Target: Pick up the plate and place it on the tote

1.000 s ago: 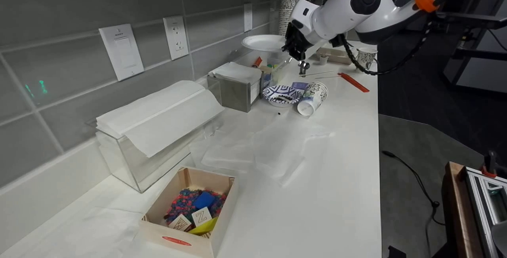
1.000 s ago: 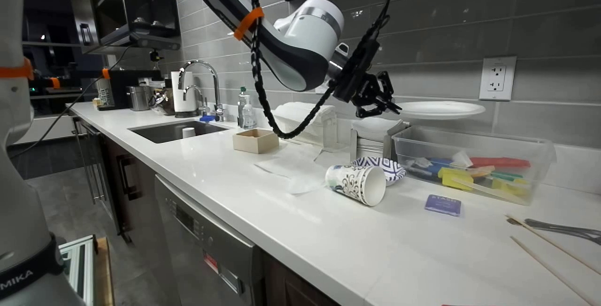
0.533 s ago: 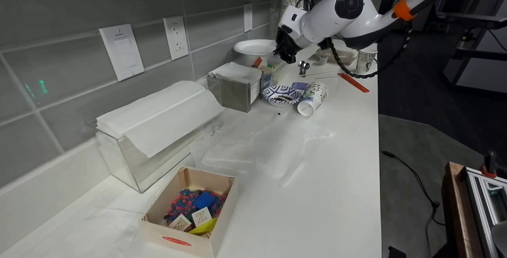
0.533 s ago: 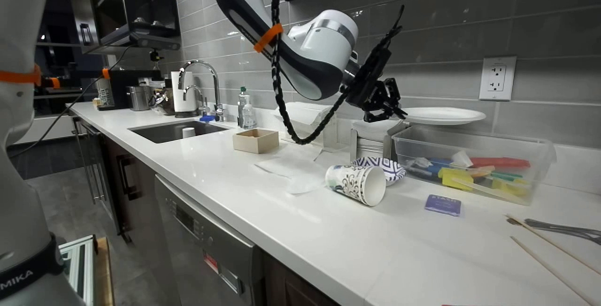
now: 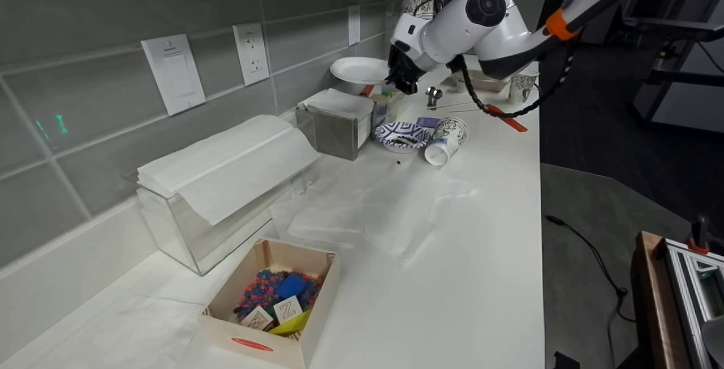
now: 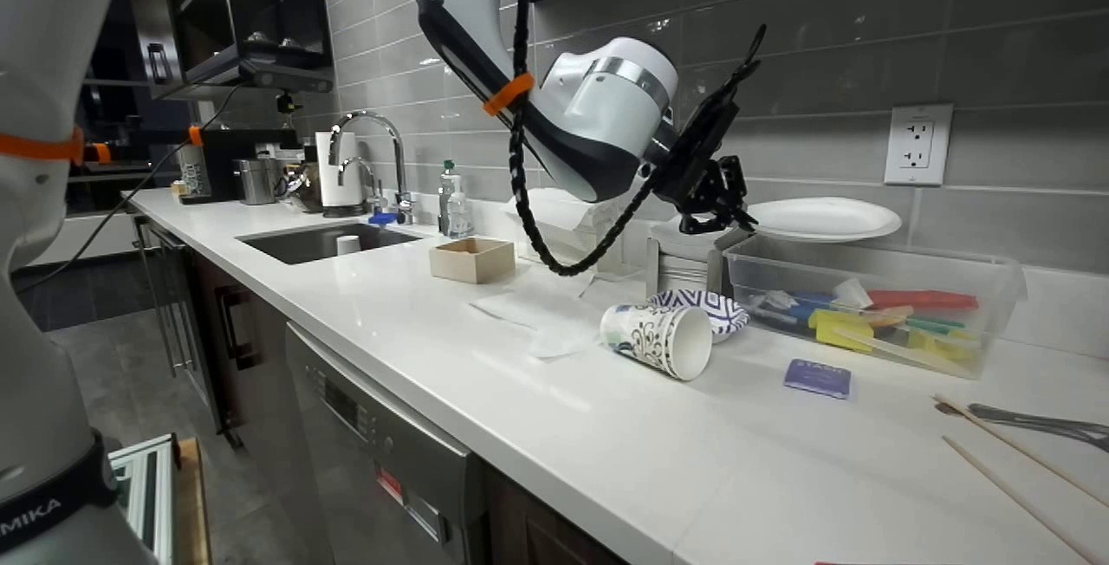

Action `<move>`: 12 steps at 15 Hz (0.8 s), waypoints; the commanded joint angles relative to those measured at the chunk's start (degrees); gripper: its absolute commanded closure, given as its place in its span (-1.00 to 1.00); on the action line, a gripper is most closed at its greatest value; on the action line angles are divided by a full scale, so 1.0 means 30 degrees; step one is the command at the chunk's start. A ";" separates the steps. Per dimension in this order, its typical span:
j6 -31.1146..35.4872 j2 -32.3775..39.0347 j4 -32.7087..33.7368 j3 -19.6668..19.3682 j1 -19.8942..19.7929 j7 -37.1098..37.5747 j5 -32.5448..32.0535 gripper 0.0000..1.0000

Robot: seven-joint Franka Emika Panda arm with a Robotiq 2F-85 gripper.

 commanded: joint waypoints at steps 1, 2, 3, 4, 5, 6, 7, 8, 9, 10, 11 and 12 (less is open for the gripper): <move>0.0758 0.0877 0.0881 0.0097 -0.0398 -0.1672 0.1259 0.98; 0.0842 0.0906 0.0882 0.0124 -0.0449 -0.1948 0.1476 0.98; 0.0852 0.0920 0.0870 0.0139 -0.0467 -0.2199 0.1632 0.98; 0.0936 0.0907 0.0815 0.0171 -0.0494 -0.2492 0.1800 0.98; 0.1030 0.0887 0.0751 0.0205 -0.0520 -0.2793 0.1943 0.98; 0.1093 0.0846 0.0674 0.0224 -0.0521 -0.3115 0.2083 0.98; 0.1180 0.0817 0.0592 0.0241 -0.0535 -0.3502 0.2289 0.98; 0.1152 0.0792 0.0561 0.0238 -0.0517 -0.3726 0.2396 0.98; 0.1025 0.0738 0.0485 0.0237 -0.0511 -0.4024 0.2601 0.43; 0.0990 0.0696 0.0448 0.0225 -0.0515 -0.4293 0.2676 0.40; 0.0899 0.0610 0.0415 0.0186 -0.0479 -0.4461 0.2614 0.29; 0.0907 0.0464 0.0332 0.0155 -0.0454 -0.4659 0.2508 0.15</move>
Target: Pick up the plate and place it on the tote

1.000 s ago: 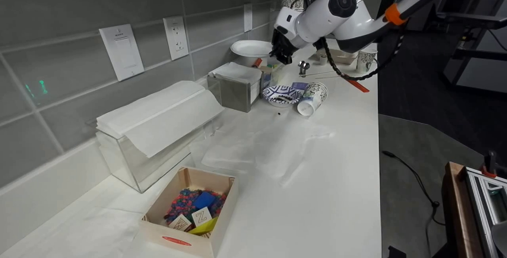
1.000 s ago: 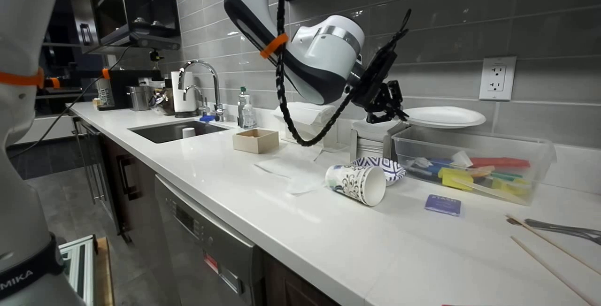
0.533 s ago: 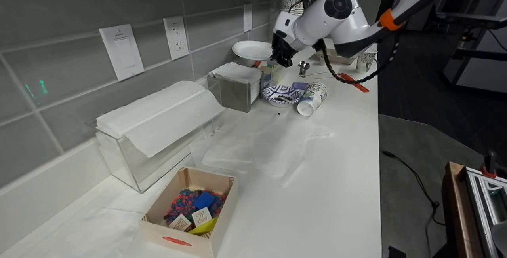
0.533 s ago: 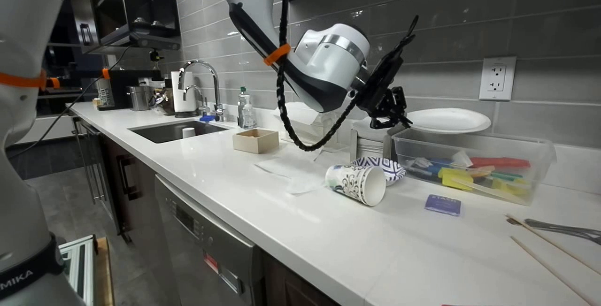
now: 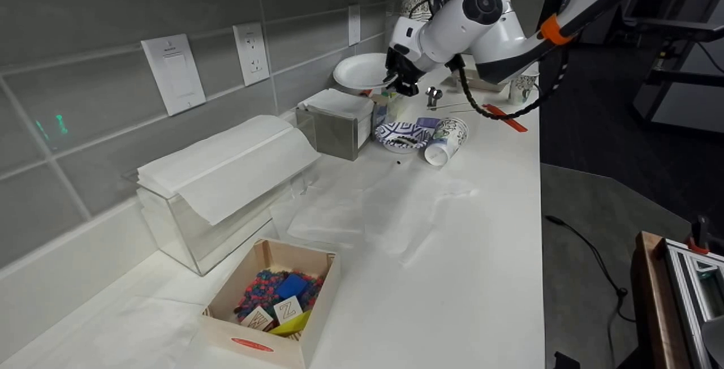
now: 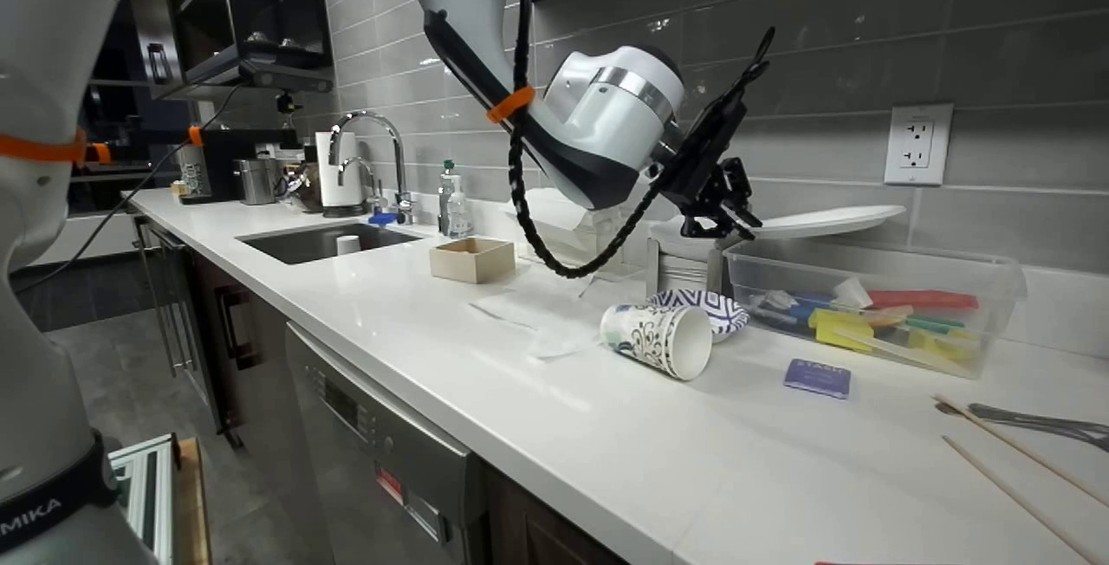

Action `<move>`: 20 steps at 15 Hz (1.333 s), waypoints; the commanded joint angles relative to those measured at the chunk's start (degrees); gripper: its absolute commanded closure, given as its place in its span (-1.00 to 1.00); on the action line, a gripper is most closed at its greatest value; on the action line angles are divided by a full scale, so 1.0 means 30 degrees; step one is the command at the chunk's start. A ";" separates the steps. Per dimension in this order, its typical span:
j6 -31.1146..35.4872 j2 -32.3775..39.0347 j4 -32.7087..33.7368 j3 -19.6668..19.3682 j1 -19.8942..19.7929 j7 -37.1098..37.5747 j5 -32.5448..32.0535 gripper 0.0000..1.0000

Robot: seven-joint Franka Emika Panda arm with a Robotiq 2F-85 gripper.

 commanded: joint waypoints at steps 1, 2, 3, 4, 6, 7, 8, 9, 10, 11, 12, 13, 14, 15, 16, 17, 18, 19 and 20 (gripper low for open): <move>0.0388 -0.0055 0.0131 0.0072 -0.0161 -0.1254 0.0285 -0.03; 0.0416 -0.0169 0.0079 0.0050 -0.0144 -0.1393 0.0147 -0.17; 0.0432 -0.0267 0.0053 0.0015 -0.0112 -0.1451 -0.0064 -0.34; 0.0376 -0.0374 0.0024 -0.0009 -0.0071 -0.1464 -0.0200 -0.48; 0.0229 -0.0891 -0.0180 -0.0113 0.0141 -0.1174 -0.1061 -0.79; -0.0028 -0.1413 -0.0493 -0.0171 0.0336 -0.0824 -0.1706 -0.92; -0.0654 -0.2129 -0.0956 -0.0243 0.0653 -0.0258 -0.2615 -1.00; -0.1072 -0.2988 -0.1616 -0.0254 0.0904 0.0400 -0.3625 -1.00; -0.1568 -0.3753 -0.2256 -0.0188 0.1081 0.1091 -0.4285 -1.00; -0.2246 -0.4817 -0.3645 -0.0055 0.1240 0.1306 -0.3727 -1.00; -0.2456 -0.5626 -0.4791 -0.0012 0.1291 0.1199 -0.2795 -1.00; -0.3049 -0.6118 -0.5651 0.0382 0.1047 0.0315 -0.1247 -1.00; -0.2792 -0.6866 -0.6673 0.0438 0.0927 0.0408 -0.0390 -1.00; -0.3166 -0.7456 -0.7757 0.0278 0.1137 -0.0491 0.1349 -1.00; -0.2759 -0.8266 -0.8847 0.0478 0.0782 -0.0168 0.2027 -1.00; -0.2788 -0.9042 -0.9968 0.0315 0.0820 -0.0973 0.3583 -1.00; -0.2718 -0.9955 -1.1065 0.0231 0.0712 -0.1477 0.4962 -1.00; -0.2457 -1.0883 -1.2176 0.0084 0.0555 -0.2409 0.6656 -1.00; -0.2467 -1.1747 -1.3253 -0.0148 0.0573 -0.3079 0.8113 -1.00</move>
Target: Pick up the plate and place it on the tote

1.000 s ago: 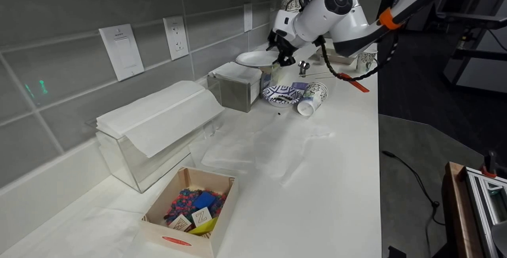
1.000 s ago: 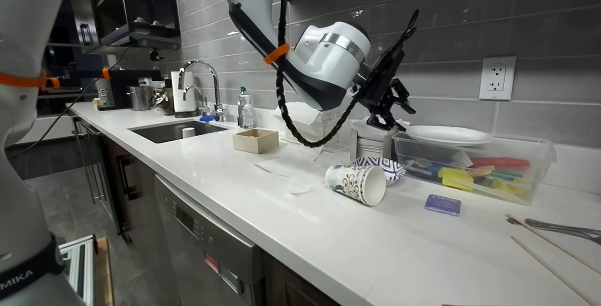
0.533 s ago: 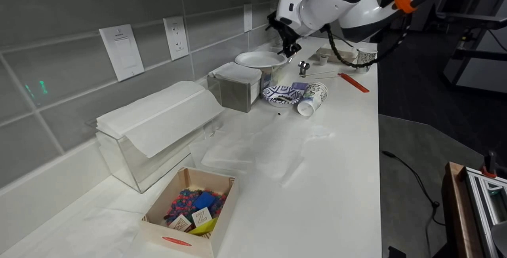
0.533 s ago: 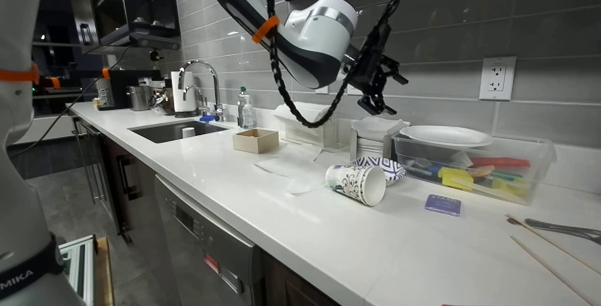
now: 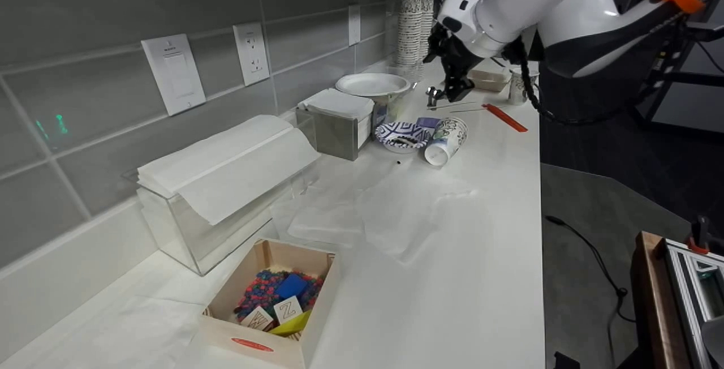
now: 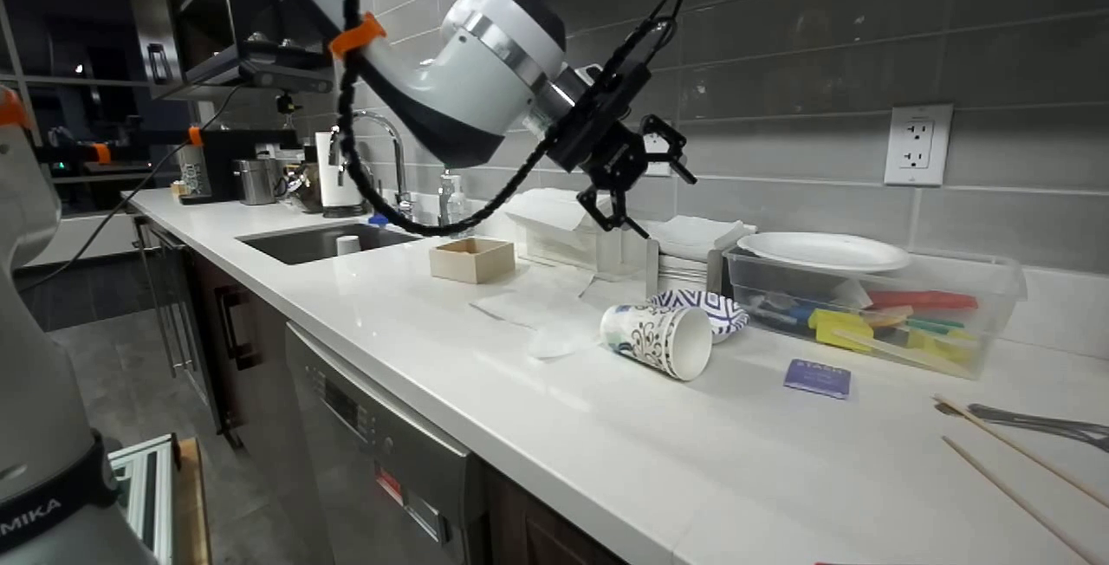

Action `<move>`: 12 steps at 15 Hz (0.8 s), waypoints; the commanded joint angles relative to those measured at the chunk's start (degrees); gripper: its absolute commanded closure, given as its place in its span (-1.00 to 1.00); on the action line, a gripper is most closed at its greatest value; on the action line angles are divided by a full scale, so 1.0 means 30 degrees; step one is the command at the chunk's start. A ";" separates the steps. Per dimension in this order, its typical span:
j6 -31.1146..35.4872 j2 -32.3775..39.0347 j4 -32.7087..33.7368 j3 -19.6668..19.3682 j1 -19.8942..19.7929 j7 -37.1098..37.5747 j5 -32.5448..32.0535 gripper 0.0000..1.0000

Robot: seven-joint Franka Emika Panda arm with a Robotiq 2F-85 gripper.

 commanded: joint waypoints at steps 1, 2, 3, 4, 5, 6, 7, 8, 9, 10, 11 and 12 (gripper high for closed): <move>0.0164 -0.4136 -0.4847 -0.0773 -0.0030 -0.2904 0.5284 -1.00; 0.0390 -0.4889 -0.5729 -0.1472 0.0469 -0.3698 0.6777 -1.00; 0.0680 -0.5689 -0.6718 -0.2534 0.1351 -0.4762 0.8300 -1.00; 0.0518 -0.6658 -0.7539 -0.3676 0.2464 -0.5664 0.9782 -1.00; 0.0123 -0.7824 -0.8274 -0.4973 0.3762 -0.6644 1.1320 -1.00; 0.0544 -0.5246 -0.6205 -0.2237 0.1018 -0.5376 0.9596 -1.00; 0.0588 -0.6068 -0.6967 -0.2984 0.1703 -0.6300 1.0817 -1.00; 0.0616 -0.6716 -0.7499 -0.3412 0.2106 -0.6679 1.1364 -1.00; 0.0636 -0.7136 -0.7831 -0.3590 0.2282 -0.6801 1.1572 -1.00; 0.0643 -0.7345 -0.8001 -0.3632 0.2362 -0.6824 1.1660 -1.00; 0.0645 -0.7415 -0.8071 -0.3634 0.2404 -0.6830 1.1718 -1.00; 0.0646 -0.7417 -0.8104 -0.3631 0.2423 -0.6832 1.1743 -1.00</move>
